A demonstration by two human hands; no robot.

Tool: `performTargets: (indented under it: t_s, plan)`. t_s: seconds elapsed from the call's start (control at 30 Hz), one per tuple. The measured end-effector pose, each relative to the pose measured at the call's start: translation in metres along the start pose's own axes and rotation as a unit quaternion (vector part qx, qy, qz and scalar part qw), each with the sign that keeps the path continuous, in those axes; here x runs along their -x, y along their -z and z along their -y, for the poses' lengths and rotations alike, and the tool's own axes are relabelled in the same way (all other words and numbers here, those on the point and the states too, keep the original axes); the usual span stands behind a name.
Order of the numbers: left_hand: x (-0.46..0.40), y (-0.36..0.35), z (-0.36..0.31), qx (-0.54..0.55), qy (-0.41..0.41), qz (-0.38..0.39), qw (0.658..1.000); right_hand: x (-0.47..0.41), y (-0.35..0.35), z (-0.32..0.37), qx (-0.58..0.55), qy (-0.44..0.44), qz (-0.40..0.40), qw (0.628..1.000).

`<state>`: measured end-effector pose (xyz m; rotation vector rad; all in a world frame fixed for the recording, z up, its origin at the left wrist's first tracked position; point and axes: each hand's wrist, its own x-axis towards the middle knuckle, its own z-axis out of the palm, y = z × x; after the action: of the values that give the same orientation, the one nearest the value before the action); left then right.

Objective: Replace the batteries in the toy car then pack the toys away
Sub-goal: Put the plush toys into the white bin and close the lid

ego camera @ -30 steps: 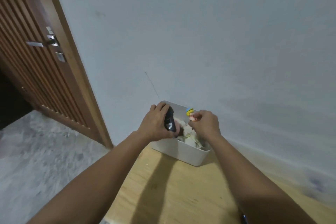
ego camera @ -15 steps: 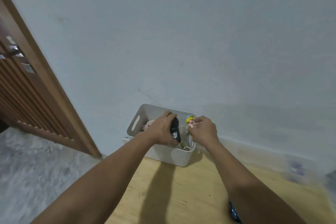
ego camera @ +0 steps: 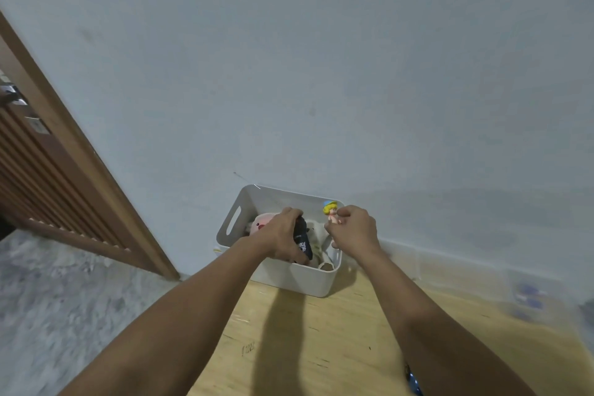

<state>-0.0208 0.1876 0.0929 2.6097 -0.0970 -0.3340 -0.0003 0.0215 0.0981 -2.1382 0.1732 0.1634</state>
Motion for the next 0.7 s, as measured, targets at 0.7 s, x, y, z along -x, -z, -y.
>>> performTargets:
  t_s: [0.7]
  plan:
    - [-0.015,-0.002,0.027,-0.056,0.036,0.098,0.993,-0.007,-0.012,0.007,0.164,0.021,0.018,0.986]
